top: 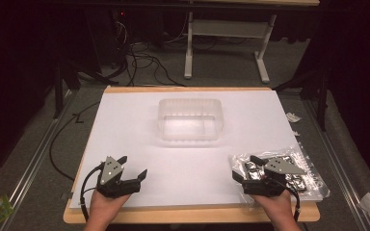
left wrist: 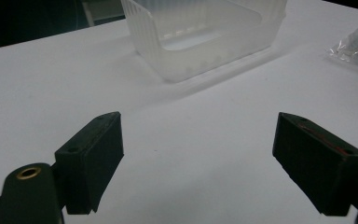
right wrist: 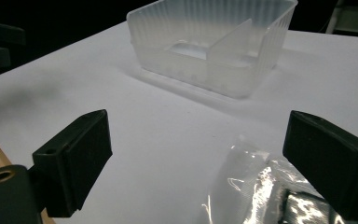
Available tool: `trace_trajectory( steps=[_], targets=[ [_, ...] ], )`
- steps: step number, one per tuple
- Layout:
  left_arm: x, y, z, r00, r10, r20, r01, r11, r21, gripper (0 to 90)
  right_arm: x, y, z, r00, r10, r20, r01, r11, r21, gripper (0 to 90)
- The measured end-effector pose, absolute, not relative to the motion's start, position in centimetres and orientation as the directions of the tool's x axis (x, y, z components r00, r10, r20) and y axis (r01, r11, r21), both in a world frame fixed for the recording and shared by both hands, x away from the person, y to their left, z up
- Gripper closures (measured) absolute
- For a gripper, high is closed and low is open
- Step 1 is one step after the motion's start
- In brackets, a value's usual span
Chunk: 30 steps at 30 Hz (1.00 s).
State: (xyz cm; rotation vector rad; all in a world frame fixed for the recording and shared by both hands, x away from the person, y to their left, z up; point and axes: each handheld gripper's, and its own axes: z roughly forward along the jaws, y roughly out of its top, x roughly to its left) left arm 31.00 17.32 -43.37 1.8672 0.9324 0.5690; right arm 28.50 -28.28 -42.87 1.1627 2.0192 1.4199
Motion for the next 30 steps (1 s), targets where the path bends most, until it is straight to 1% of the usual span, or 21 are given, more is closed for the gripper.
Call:
trace_trajectory(
  steps=[4, 7, 8, 9, 10, 11, 13, 15, 18, 19, 20, 21, 22, 25, 27, 29, 30],
  targets=[
    [30.7, 17.2, -43.3, 0.607, 0.794, 0.007, 0.355, -0.279, 0.892, 17.9, 28.1, -28.6, -42.8, -0.561, 0.82, 0.113, 0.385, 0.137, 0.913, 8.8],
    [30.5, 17.0, -43.3, 0.619, 0.785, 0.008, 0.35, -0.285, 0.892, 18.7, 27.8, -28.6, -42.7, -0.552, 0.827, 0.109, 0.387, 0.138, 0.912, 11.4],
    [30.3, 16.9, -43.3, 0.623, 0.782, 0.005, 0.352, -0.286, 0.891, 19.2, 27.6, -28.8, -42.8, -0.539, 0.835, 0.112, 0.398, 0.136, 0.907, 13.9],
    [30.3, 16.9, -43.3, 0.623, 0.782, 0.005, 0.352, -0.286, 0.891, 19.3, 27.6, -28.8, -42.8, -0.539, 0.835, 0.112, 0.398, 0.136, 0.907, 13.9],
    [30.1, 16.8, -43.3, 0.628, 0.778, 0.001, 0.35, -0.284, 0.892, 19.5, 27.3, -29.1, -43.1, -0.514, 0.853, 0.084, 0.408, 0.158, 0.899, 16.8],
    [30.0, 16.7, -43.2, 0.633, 0.775, -0.001, 0.347, -0.282, 0.895, 19.6, 27.0, -29.4, -43.2, -0.5, 0.862, 0.082, 0.42, 0.158, 0.894, 18.5],
    [29.9, 16.7, -43.2, 0.639, 0.769, 0.001, 0.341, -0.284, 0.896, 20.1, 26.9, -29.7, -43.3, -0.49, 0.866, 0.095, 0.434, 0.148, 0.889, 19.1],
    [29.8, 16.6, -43.0, 0.651, 0.759, 0.008, 0.332, -0.294, 0.896, 20.1, 26.8, -30.3, -43.8, -0.47, 0.876, 0.103, 0.47, 0.15, 0.87, 23.3],
    [30.0, 16.4, -43.1, 0.658, 0.753, -0.002, 0.335, -0.29, 0.896, 20.1, 27.1, -30.0, -44.6, -0.469, 0.873, 0.132, 0.521, 0.153, 0.839, 23.1],
    [30.0, 16.4, -43.1, 0.658, 0.753, -0.002, 0.335, -0.29, 0.896, 20.1, 27.1, -30.0, -44.6, -0.469, 0.873, 0.132, 0.521, 0.153, 0.839, 23.1],
    [30.1, 16.3, -43.1, 0.661, 0.75, 0.0, 0.335, -0.295, 0.895, 20.1, 27.4, -29.0, -45.3, -0.486, 0.866, 0.115, 0.543, 0.196, 0.817, 23.0],
    [30.1, 16.3, -43.1, 0.661, 0.75, 0.0, 0.335, -0.295, 0.895, 20.1, 27.4, -29.0, -45.3, -0.486, 0.866, 0.115, 0.543, 0.196, 0.817, 23.0],
    [30.1, 16.3, -43.1, 0.662, 0.749, 0.001, 0.333, -0.296, 0.895, 20.1, 27.7, -27.7, -45.8, -0.496, 0.863, 0.095, 0.566, 0.239, 0.789, 23.6],
    [29.9, 16.4, -43.0, 0.661, 0.75, -0.007, 0.335, -0.287, 0.897, 20.5, 28.3, -26.4, -46.5, -0.495, 0.867, 0.055, 0.592, 0.29, 0.752, 29.9],
    [29.8, 16.4, -43.0, 0.661, 0.75, -0.012, 0.336, -0.282, 0.899, 20.9, 28.9, -26.1, -46.5, -0.491, 0.87, 0.045, 0.595, 0.297, 0.747, 34.9],
    [29.7, 16.4, -42.9, 0.664, 0.748, -0.016, 0.335, -0.278, 0.9, 21.1, 29.2, -25.9, -46.5, -0.483, 0.875, 0.044, 0.601, 0.294, 0.743, 36.3],
    [29.7, 16.3, -42.9, 0.67, 0.742, -0.018, 0.332, -0.278, 0.901, 21.6, 30.4, -25.5, -46.8, -0.476, 0.88, 0.017, 0.618, 0.321, 0.717, 38.2]
  ],
)
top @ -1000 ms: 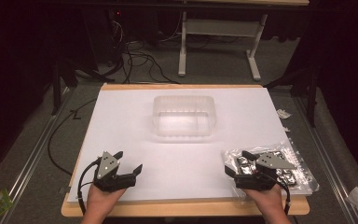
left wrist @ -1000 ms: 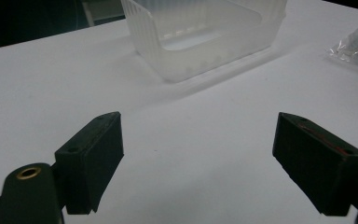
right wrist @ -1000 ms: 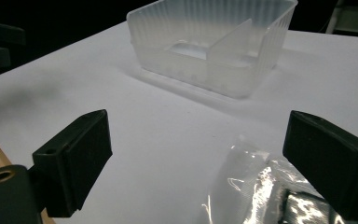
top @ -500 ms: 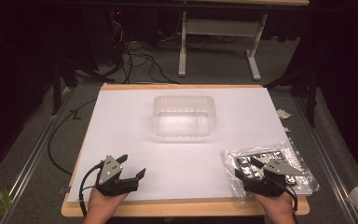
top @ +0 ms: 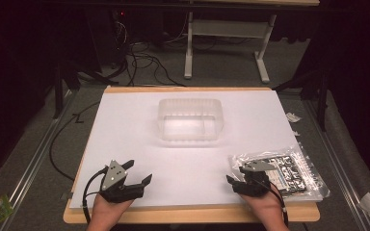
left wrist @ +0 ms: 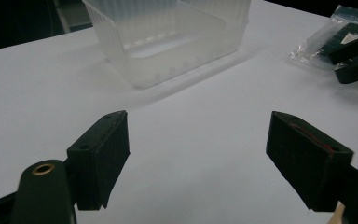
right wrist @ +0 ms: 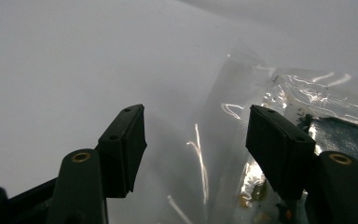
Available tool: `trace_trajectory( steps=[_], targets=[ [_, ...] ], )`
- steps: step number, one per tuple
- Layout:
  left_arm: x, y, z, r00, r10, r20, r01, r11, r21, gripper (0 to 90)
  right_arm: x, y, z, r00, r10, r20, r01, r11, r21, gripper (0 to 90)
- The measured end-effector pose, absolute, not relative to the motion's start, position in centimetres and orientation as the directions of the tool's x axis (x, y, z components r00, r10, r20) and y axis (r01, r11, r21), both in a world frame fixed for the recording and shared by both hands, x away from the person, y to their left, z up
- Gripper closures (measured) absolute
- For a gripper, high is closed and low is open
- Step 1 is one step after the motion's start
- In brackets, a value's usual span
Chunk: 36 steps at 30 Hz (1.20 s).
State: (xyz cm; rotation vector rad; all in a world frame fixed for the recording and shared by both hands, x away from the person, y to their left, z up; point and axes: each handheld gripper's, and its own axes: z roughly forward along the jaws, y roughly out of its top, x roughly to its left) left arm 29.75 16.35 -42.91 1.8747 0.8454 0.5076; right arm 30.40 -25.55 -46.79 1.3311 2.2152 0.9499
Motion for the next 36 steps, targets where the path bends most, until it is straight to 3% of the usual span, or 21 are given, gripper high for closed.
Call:
trace_trajectory(
  steps=[7, 10, 13, 16, 19, 29, 36],
  targets=[
    [29.9, 16.7, -42.9, 0.667, 0.744, -0.04, 0.342, -0.258, 0.904, 22.3, 30.9, -25.1, -47.4, -0.453, 0.89, -0.047, 0.638, 0.36, 0.681, 47.4],
    [30.0, 16.9, -42.8, 0.668, 0.743, -0.032, 0.338, -0.265, 0.903, 22.4, 30.6, -25.3, -47.3, -0.456, 0.888, -0.063, 0.63, 0.372, 0.682, 65.0],
    [29.8, 17.2, -42.6, 0.665, 0.746, -0.04, 0.333, -0.249, 0.909, 22.7, 30.6, -25.5, -47.3, -0.451, 0.89, -0.064, 0.631, 0.368, 0.683, 69.6],
    [29.5, 17.4, -42.6, 0.665, 0.746, -0.036, 0.33, -0.25, 0.91, 23.0, 30.6, -25.3, -47.2, -0.451, 0.888, -0.094, 0.623, 0.388, 0.679, 86.2],
    [29.3, 17.6, -42.5, 0.664, 0.747, -0.035, 0.328, -0.249, 0.911, 23.0, 30.6, -25.3, -47.3, -0.453, 0.886, -0.096, 0.621, 0.391, 0.679, 90.0],
    [29.4, 16.6, -42.8, 0.681, 0.732, -0.031, 0.329, -0.268, 0.905, 23.8, 30.8, -26.0, -46.6, -0.475, 0.88, -0.003, 0.612, 0.333, 0.717, 90.0],
    [29.1, 16.5, -42.8, 0.685, 0.728, -0.021, 0.324, -0.278, 0.904, 24.5, 30.3, -23.1, -46.0, -0.551, 0.834, 0.039, 0.573, 0.343, 0.745, 90.0]
  ],
)
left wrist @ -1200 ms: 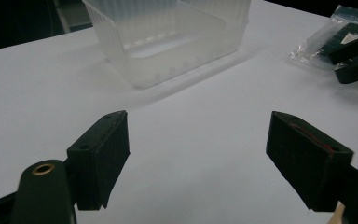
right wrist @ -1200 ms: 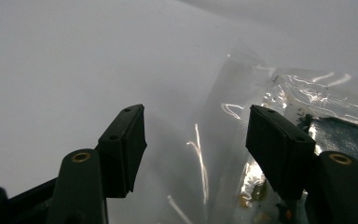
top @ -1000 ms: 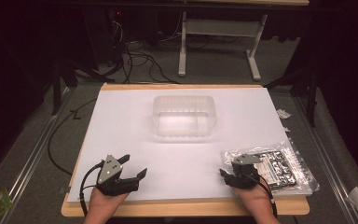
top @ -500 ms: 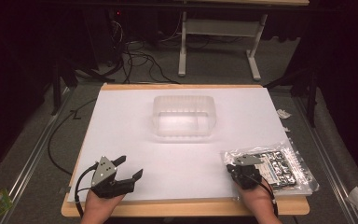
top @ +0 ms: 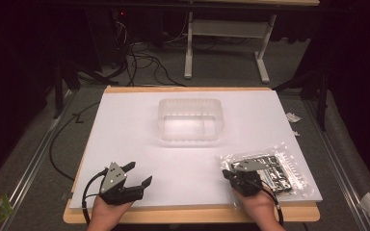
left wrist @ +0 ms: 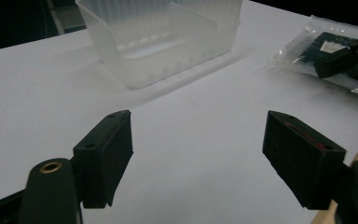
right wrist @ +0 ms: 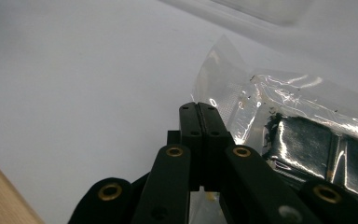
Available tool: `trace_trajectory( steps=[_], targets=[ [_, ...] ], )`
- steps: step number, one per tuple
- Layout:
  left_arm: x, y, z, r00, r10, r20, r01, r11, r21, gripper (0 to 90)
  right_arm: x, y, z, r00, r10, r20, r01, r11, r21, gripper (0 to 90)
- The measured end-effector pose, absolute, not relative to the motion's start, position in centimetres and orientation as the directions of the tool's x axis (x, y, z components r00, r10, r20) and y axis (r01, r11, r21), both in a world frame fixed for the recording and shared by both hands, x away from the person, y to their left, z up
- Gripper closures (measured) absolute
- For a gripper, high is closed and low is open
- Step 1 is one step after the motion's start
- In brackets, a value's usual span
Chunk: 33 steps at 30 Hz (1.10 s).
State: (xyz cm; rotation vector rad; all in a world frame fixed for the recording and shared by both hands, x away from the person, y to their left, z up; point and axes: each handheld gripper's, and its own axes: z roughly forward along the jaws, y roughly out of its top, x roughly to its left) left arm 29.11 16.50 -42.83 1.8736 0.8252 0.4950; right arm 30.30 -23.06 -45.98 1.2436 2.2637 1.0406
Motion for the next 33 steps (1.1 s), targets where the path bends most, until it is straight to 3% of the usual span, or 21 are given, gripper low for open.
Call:
trace_trajectory(
  steps=[12, 15, 17, 22, 29, 31, 33],
  targets=[
    [28.9, 17.1, -42.7, 0.679, 0.733, -0.018, 0.313, -0.267, 0.911, 24.9, 32.0, -11.6, -46.3, -0.702, 0.71, 0.058, 0.499, 0.432, 0.751, 90.0],
    [29.1, 17.2, -42.9, 0.678, 0.734, -0.027, 0.323, -0.264, 0.909, 25.3, 32.0, -10.7, -46.0, -0.724, 0.687, 0.057, 0.483, 0.447, 0.753, 78.5],
    [29.1, 17.1, -43.0, 0.683, 0.73, -0.022, 0.321, -0.274, 0.906, 26.3, 31.6, -12.7, -44.5, -0.714, 0.697, 0.072, 0.478, 0.41, 0.777, 67.2],
    [29.3, 16.1, -43.4, 0.693, 0.721, -0.014, 0.322, -0.292, 0.9, 31.4, 30.8, -18.3, -42.7, -0.642, 0.763, 0.076, 0.483, 0.326, 0.813, 56.8],
    [30.5, 11.9, -44.9, 0.738, 0.674, -0.043, 0.367, -0.347, 0.863, 52.6, 29.1, -28.9, -42.8, -0.429, 0.898, 0.102, 0.539, 0.164, 0.827, 45.0],
    [30.7, 10.3, -45.4, 0.753, 0.658, -0.027, 0.365, -0.382, 0.849, 65.5, 28.6, -31.8, -43.9, -0.338, 0.93, 0.144, 0.566, 0.079, 0.82, 37.4],
    [30.9, 9.1, -45.7, 0.768, 0.64, -0.013, 0.356, -0.41, 0.84, 72.2, 28.5, -32.4, -44.2, -0.312, 0.935, 0.167, 0.573, 0.045, 0.818, 35.6]
  ],
)
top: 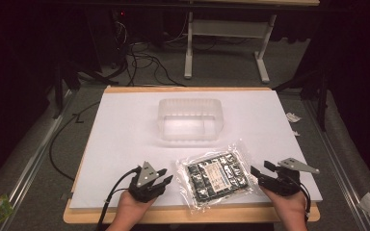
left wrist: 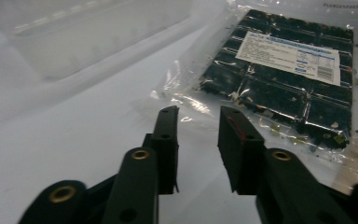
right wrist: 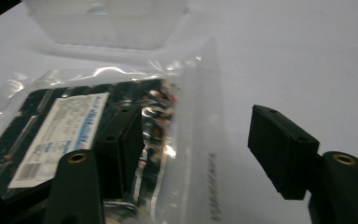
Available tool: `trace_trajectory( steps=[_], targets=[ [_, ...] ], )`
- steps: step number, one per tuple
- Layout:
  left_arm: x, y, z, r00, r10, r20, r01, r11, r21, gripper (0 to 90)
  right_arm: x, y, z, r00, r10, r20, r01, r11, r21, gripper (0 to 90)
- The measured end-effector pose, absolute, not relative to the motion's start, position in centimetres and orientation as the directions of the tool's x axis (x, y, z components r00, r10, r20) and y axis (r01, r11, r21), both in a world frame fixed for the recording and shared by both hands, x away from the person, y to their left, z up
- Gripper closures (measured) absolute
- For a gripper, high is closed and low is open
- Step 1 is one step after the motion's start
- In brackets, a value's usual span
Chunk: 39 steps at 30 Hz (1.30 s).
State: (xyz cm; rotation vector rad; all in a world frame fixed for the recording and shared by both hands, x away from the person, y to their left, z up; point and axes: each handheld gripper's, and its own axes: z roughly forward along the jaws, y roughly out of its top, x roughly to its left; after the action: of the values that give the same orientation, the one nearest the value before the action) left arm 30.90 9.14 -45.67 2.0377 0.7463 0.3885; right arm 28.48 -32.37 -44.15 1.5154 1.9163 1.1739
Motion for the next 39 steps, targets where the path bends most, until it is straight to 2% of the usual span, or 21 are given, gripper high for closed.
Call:
trace_trajectory(
  steps=[1, 3, 4, 9, 13, 15, 16, 17, 19, 21, 22, 23, 34, 39],
  targets=[
    [31.0, 8.1, -45.9, 0.779, 0.627, -0.01, 0.347, -0.418, 0.839, 74.9, 28.3, -33.6, -44.9, -0.266, 0.94, 0.214, 0.598, -0.013, 0.802, 34.1],
    [31.1, 7.7, -46.0, 0.784, 0.621, -0.01, 0.347, -0.425, 0.836, 77.8, 28.2, -33.9, -45.2, -0.257, 0.942, 0.216, 0.605, -0.017, 0.796, 34.4],
    [31.1, 7.4, -46.1, 0.79, 0.613, -0.003, 0.345, -0.44, 0.829, 81.4, 28.1, -34.2, -45.8, -0.253, 0.928, 0.272, 0.631, -0.055, 0.774, 34.9],
    [31.4, 6.7, -46.7, 0.8, 0.6, 0.01, 0.35, -0.48, 0.804, 85.4, 28.1, -34.1, -46.9, -0.23, 0.918, 0.323, 0.672, -0.09, 0.735, 37.4],
    [31.5, 6.4, -47.1, 0.803, 0.595, 0.021, 0.356, -0.508, 0.785, 88.0, 28.2, -34.3, -47.6, -0.233, 0.894, 0.383, 0.699, -0.119, 0.705, 45.4],
    [31.5, 6.3, -47.2, 0.805, 0.593, 0.024, 0.358, -0.518, 0.777, 89.7, 28.2, -34.2, -48.0, -0.229, 0.879, 0.419, 0.72, -0.137, 0.68, 53.6],
    [31.5, 6.2, -47.3, 0.807, 0.589, 0.027, 0.36, -0.528, 0.769, 89.7, 28.2, -34.2, -48.0, -0.229, 0.879, 0.419, 0.72, -0.137, 0.68, 53.6],
    [31.6, 6.2, -47.5, 0.809, 0.587, 0.026, 0.366, -0.538, 0.759, 89.9, 28.3, -34.1, -48.2, -0.251, 0.857, 0.45, 0.724, -0.142, 0.675, 65.3],
    [31.6, 6.2, -47.6, 0.81, 0.587, 0.023, 0.37, -0.541, 0.755, 89.9, 28.3, -34.0, -48.2, -0.259, 0.856, 0.448, 0.72, -0.139, 0.68, 68.6],
    [31.5, 6.0, -47.7, 0.815, 0.579, 0.028, 0.367, -0.553, 0.748, 89.9, 28.2, -33.6, -47.9, -0.282, 0.866, 0.413, 0.699, -0.11, 0.706, 84.2],
    [31.5, 6.0, -47.7, 0.815, 0.579, 0.028, 0.367, -0.553, 0.748, 90.0, 28.2, -33.6, -47.9, -0.282, 0.866, 0.413, 0.699, -0.11, 0.706, 84.2],
    [31.5, 6.0, -47.7, 0.815, 0.578, 0.027, 0.368, -0.553, 0.748, 90.0, 28.2, -33.4, -47.7, -0.294, 0.867, 0.401, 0.692, -0.097, 0.716, 88.1],
    [31.0, 6.3, -47.2, 0.816, 0.579, -0.006, 0.365, -0.506, 0.781, 87.1, 27.7, -33.0, -45.7, -0.333, 0.881, 0.335, 0.597, -0.078, 0.798, 90.0],
    [31.0, 7.1, -46.4, 0.793, 0.608, -0.033, 0.369, -0.437, 0.82, 80.2, 27.2, -32.5, -43.4, -0.386, 0.879, 0.281, 0.5, -0.057, 0.864, 90.0]
  ],
)
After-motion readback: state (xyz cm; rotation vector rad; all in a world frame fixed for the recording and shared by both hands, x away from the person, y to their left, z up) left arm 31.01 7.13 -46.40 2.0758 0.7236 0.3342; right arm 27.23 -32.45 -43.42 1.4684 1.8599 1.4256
